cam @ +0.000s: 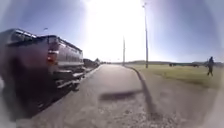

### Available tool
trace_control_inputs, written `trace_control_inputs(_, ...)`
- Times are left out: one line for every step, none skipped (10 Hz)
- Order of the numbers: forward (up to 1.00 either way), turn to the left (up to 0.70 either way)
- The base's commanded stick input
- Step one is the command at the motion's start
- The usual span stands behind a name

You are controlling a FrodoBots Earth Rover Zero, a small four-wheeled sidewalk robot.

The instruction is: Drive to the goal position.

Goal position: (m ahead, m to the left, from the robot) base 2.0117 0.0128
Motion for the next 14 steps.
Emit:
trace_control_inputs(1.0, 0.0)
trace_control_inputs(1.0, 0.0)
trace_control_inputs(1.0, 0.0)
trace_control_inputs(1.0, 0.0)
trace_control_inputs(1.0, 0.0)
trace_control_inputs(1.0, 0.0)
trace_control_inputs(1.0, 0.0)
trace_control_inputs(1.0, 0.0)
trace_control_inputs(1.0, 0.0)
trace_control_inputs(1.0, 0.0)
trace_control_inputs(1.0, 0.0)
trace_control_inputs(1.0, 0.0)
trace_control_inputs(1.0, 0.0)
trace_control_inputs(1.0, 0.0)
